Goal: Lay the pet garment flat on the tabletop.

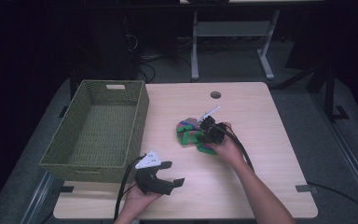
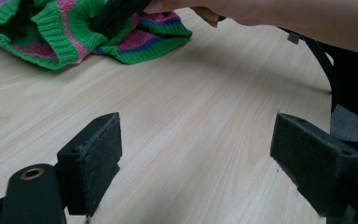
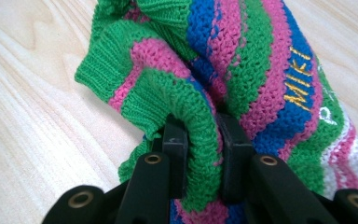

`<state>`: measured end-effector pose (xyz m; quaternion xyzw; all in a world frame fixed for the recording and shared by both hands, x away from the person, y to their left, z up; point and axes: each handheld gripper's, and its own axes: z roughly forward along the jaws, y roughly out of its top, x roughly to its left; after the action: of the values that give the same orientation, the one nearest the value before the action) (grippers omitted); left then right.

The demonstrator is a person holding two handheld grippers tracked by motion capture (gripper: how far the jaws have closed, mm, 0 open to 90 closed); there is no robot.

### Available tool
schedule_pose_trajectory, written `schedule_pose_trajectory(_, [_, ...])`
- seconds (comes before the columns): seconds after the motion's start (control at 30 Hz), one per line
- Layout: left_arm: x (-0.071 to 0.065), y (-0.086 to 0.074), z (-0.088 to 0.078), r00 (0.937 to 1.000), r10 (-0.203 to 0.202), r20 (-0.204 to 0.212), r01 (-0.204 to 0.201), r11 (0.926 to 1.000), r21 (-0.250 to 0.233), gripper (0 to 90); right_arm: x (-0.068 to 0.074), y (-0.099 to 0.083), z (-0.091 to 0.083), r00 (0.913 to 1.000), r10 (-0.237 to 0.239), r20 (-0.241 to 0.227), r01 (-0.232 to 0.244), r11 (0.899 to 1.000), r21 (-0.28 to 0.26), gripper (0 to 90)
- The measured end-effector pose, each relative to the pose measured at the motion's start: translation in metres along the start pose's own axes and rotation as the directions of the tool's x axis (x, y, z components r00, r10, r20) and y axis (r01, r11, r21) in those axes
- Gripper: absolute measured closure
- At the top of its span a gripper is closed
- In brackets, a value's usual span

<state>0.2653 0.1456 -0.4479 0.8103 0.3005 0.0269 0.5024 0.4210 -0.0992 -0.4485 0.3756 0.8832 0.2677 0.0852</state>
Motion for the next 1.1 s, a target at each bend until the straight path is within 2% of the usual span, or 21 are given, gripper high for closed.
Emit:
schedule_pose_trajectory(0.4, [0.001,0.0,-0.001,1.0,-0.004,0.0,0.004,1.0,-0.006,16.3,-0.012,-0.001,-0.018,0.9967,0.066,-0.048,-0.068,0.996,-0.051,76.2])
schedule_pose_trajectory(0.7, [0.002,0.0,-0.002,1.0,-0.005,-0.004,0.005,1.0,-0.005,16.3,-0.015,0.005,-0.039,0.9964,0.058,-0.062,-0.063,0.995,-0.075,76.3])
schedule_pose_trajectory(1.1, [0.003,0.0,-0.002,0.9999,-0.013,-0.004,0.012,0.9999,-0.01,16.3,-0.02,0.004,-0.062,0.9932,0.068,-0.095,-0.078,0.991,-0.108,76.3])
